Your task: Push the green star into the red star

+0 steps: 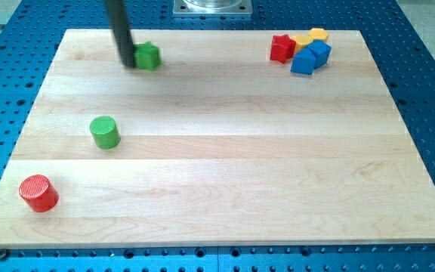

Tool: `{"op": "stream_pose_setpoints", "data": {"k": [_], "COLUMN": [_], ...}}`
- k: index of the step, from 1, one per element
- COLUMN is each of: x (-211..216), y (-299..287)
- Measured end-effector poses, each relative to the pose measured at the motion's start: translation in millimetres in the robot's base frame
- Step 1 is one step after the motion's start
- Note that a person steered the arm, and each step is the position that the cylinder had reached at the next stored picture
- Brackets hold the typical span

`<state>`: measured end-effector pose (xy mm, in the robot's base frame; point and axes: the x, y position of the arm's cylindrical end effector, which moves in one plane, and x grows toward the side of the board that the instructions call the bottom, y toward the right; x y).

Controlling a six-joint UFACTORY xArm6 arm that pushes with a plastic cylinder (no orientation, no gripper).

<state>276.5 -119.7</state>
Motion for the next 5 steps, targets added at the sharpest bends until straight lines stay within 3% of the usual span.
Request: {"op": "stream_pose_setpoints", "data": {"k": [2,3,5], "x": [-18,-24,-21], "y": [190,226,82]}}
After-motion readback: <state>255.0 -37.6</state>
